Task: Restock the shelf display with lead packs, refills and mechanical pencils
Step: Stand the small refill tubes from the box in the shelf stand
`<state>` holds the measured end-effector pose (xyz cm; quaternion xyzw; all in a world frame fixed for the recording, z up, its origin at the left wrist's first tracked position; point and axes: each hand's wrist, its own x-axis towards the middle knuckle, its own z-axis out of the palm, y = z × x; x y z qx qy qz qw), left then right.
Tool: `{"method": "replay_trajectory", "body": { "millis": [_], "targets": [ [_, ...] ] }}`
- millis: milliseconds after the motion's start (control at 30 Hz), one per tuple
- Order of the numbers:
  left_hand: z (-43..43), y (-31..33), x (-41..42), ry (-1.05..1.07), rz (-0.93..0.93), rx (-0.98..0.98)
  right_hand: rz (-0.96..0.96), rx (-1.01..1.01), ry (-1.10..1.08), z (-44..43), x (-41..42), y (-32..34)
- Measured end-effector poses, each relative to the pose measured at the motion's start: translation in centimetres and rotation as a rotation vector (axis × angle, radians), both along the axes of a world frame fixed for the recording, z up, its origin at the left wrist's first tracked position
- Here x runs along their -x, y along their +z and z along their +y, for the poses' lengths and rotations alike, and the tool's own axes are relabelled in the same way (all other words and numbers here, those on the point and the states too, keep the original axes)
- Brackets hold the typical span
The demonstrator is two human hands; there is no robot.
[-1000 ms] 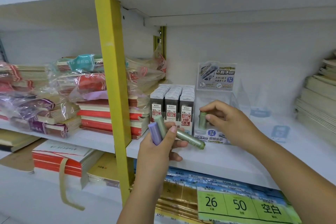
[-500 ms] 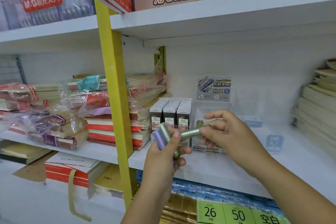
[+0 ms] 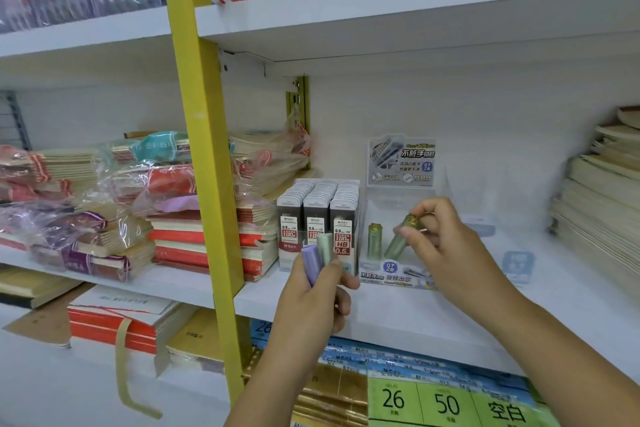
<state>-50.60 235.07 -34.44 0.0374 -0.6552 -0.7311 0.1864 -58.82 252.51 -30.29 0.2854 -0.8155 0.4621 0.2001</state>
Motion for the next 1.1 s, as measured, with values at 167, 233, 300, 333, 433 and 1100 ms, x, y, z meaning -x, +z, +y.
{"method": "replay_trajectory", "body": {
  "millis": [167,233,300,333,433,1100],
  "targets": [
    [0.1,0.0,0.0,0.006,0.009,0.053,-0.009,0.013,0.009,0.0,-0.1,0.1],
    [0.1,0.0,-0.1,0.001,0.008,0.057,0.016,0.013,-0.010,0.0,0.0,0.0],
    [0.0,-0.1,-0.1,-0.005,0.011,0.060,0.054,-0.017,-0.033,0.0,0.1,-0.3],
    [0.0,0.0,-0.1,-0.010,0.014,0.061,0.071,-0.040,-0.038,-0.1,0.2,-0.4],
    [0.1,0.1,-0.2,-0.032,0.032,0.049,0.049,-0.104,0.005,-0.3,0.4,-0.6],
    [0.4,0.4,-0.9,-0.165,0.063,0.062,-0.010,0.121,0.151,-0.8,-3.1,1.2]
  ]
}}
